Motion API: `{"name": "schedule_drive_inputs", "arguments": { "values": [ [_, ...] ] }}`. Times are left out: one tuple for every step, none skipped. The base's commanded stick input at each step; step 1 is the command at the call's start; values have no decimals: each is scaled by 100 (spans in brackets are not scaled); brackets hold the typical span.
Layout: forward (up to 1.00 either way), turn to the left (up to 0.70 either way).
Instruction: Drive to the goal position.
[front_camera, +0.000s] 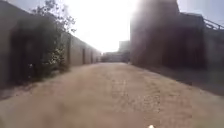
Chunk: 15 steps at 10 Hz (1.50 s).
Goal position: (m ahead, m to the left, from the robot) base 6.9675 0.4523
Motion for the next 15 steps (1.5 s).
{"name": "schedule_drive_inputs", "arguments": {
  "values": [
    [100,0],
    [100,0],
    [100,0],
    [100,0],
    [100,0],
    [100,0],
    [100,0],
    [100,0],
    [100,0],
    [100,-18],
    [100,-19],
    [100,-2],
    [100,0],
    [100,0],
    [100,0]
  ]
}}
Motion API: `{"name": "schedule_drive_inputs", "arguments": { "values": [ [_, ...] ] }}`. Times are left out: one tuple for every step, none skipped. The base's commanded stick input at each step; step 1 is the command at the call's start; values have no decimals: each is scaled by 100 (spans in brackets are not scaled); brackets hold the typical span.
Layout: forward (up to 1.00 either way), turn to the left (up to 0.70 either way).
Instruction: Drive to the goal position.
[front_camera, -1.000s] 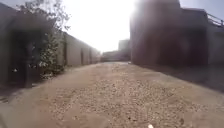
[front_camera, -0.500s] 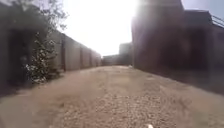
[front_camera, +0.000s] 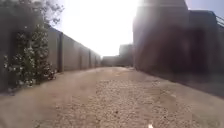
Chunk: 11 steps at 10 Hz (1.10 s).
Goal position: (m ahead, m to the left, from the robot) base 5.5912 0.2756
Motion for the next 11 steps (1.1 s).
{"name": "schedule_drive_inputs", "arguments": {
  "values": [
    [100,0],
    [100,0],
    [100,0],
    [100,0],
    [100,0],
    [100,0],
    [100,0],
    [100,0],
    [100,0],
    [100,0],
    [100,0]
  ]
}}
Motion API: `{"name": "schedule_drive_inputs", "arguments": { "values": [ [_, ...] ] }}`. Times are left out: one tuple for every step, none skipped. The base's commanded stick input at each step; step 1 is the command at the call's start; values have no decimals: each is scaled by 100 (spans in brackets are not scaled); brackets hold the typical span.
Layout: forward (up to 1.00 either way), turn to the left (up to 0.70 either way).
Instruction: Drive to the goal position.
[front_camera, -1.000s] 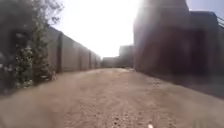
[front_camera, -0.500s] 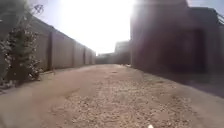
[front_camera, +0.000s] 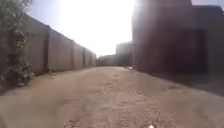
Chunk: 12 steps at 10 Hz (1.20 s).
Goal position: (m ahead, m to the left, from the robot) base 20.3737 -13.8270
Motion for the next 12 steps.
{"name": "schedule_drive_inputs", "arguments": {
  "values": [
    [100,0],
    [100,0],
    [100,0],
    [100,0],
    [100,0],
    [100,0],
    [100,0],
    [100,0],
    [100,0],
    [100,0],
    [100,0],
    [100,0]
  ]
}}
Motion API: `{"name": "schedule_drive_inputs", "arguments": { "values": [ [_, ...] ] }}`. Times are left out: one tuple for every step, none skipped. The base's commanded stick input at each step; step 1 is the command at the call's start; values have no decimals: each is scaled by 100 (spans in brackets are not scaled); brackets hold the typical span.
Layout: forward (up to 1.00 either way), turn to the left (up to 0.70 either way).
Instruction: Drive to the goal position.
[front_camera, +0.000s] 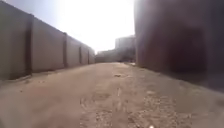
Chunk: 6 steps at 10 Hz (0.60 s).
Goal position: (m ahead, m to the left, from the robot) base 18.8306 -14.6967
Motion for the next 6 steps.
{"name": "schedule_drive_inputs", "arguments": {
  "values": [
    [100,-13],
    [100,-23],
    [100,-5],
    [100,0],
    [100,0],
    [100,0]
  ]
}}
